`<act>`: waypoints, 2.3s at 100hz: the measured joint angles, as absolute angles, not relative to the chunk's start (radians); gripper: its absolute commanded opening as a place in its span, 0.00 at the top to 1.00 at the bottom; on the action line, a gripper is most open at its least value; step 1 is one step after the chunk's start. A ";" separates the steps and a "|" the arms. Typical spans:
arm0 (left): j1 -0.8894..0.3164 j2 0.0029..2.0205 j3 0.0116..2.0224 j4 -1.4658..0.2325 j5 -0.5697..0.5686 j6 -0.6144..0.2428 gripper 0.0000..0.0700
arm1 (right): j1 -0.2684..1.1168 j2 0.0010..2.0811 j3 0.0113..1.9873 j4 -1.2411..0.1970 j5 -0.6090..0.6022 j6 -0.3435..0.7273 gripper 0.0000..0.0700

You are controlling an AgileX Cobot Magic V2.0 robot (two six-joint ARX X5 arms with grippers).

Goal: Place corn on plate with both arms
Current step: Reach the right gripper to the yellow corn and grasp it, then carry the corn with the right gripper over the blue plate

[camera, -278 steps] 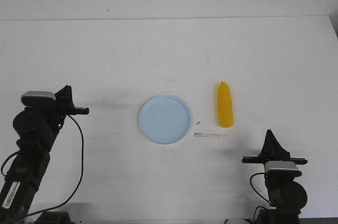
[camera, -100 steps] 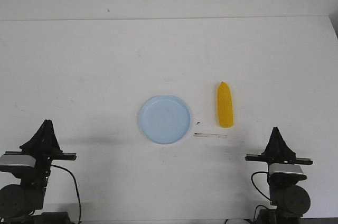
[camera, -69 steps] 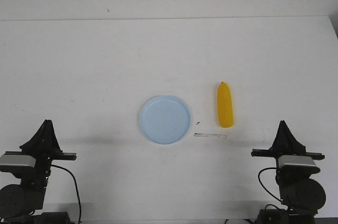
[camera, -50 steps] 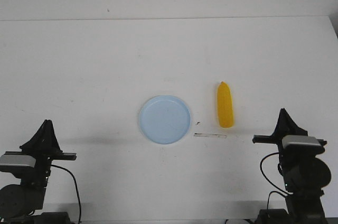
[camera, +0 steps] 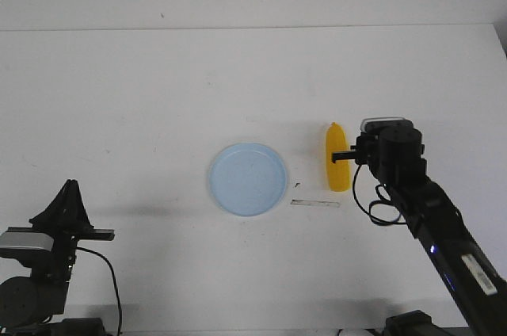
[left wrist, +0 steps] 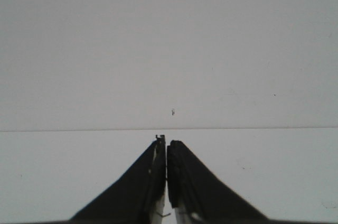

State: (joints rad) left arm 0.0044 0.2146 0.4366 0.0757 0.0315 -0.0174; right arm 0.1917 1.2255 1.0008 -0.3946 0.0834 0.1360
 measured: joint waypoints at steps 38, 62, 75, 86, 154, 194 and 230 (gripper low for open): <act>0.004 0.215 0.437 0.075 0.031 -0.017 1.00 | 0.215 1.627 1.392 -0.808 0.078 0.279 0.45; 0.004 0.215 0.437 0.075 0.031 -0.017 1.00 | 0.222 1.673 1.398 -0.834 0.044 0.304 0.35; 0.004 0.215 0.437 0.075 0.031 -0.017 1.00 | 0.227 1.716 1.398 -0.837 0.041 0.305 0.34; 0.004 0.215 0.437 0.075 0.031 -0.017 1.00 | 0.227 1.748 1.398 -0.837 0.041 0.305 0.34; 0.004 0.215 0.437 0.075 0.031 -0.017 1.00 | 0.227 1.846 1.399 -0.836 0.050 0.306 0.64; 0.004 0.215 0.437 0.075 0.031 -0.017 1.00 | 0.307 1.826 1.520 -0.875 -0.024 0.308 0.64; 0.004 0.215 0.437 0.075 0.031 -0.017 1.00 | 0.542 1.831 1.530 -0.720 -0.321 0.308 0.64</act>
